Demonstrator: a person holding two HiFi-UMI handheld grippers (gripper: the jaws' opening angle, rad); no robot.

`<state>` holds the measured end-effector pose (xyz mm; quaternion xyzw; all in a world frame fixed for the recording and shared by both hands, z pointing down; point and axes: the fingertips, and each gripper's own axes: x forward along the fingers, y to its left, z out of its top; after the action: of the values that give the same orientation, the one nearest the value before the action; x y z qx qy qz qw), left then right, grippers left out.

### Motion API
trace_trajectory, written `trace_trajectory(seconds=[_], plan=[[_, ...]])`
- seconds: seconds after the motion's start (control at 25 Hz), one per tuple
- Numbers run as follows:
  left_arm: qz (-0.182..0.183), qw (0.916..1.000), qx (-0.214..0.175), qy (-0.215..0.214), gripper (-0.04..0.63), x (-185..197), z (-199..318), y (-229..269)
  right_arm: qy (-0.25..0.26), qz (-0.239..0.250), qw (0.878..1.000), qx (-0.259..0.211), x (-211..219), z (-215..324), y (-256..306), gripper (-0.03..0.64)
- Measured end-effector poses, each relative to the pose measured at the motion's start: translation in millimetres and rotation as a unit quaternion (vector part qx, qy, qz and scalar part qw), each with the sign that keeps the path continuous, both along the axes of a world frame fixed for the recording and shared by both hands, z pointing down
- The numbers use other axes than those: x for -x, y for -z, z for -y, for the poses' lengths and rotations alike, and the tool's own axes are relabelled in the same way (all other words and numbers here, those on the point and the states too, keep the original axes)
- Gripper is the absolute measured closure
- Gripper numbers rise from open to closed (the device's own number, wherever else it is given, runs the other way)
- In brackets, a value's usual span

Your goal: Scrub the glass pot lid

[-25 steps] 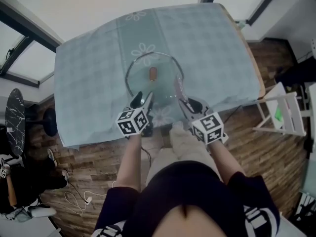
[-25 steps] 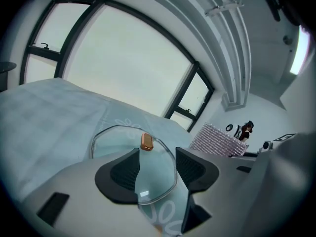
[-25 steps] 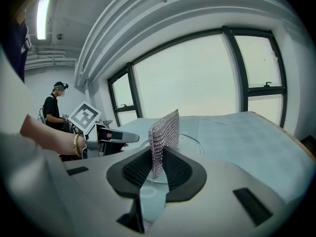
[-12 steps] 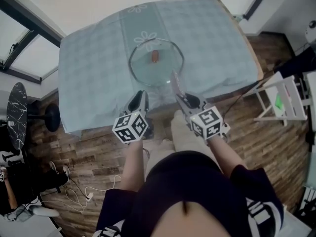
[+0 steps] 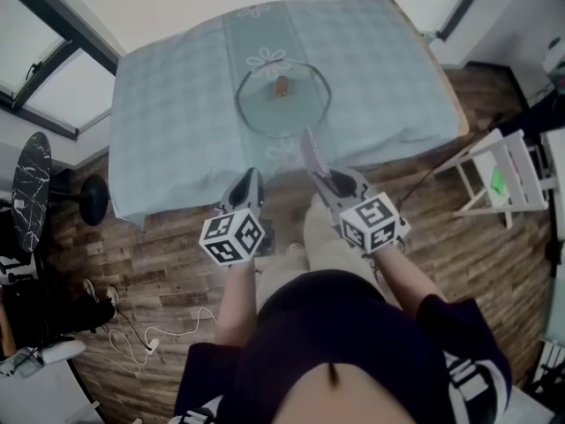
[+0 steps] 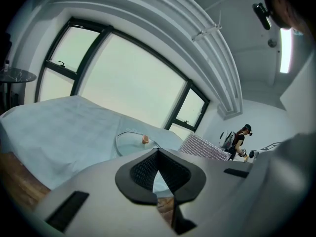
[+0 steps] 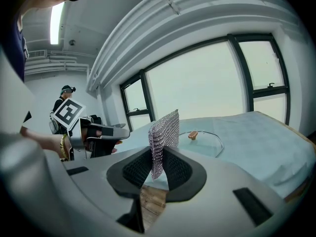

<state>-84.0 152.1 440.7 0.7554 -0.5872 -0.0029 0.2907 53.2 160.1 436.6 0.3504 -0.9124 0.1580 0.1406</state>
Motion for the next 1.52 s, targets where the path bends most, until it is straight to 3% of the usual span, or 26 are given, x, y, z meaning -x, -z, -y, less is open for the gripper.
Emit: trace_trajectory(seconds=[0.36,0.88,1.36,1.52], plan=[[0.014,0.9997,0.0,-0.02,0.595,-2,-29,2,-0.004,0.005,1.0,0.002,10,-29,3,0.545],[0.012,0.9997,0.007,-0.021,0.595,3,-29,-2,0.001,0.004,1.0,0.002,29,-28,10,0.545],[0.009,0.9998,0.006,-0.02,0.595,-1,-29,-3,0.006,-0.01,1.0,0.0,24,-31,11,0.545],[0.007,0.9997,0.006,-0.023,0.595,-6,-32,-3,0.003,0.005,1.0,-0.011,22,-33,14,0.545]])
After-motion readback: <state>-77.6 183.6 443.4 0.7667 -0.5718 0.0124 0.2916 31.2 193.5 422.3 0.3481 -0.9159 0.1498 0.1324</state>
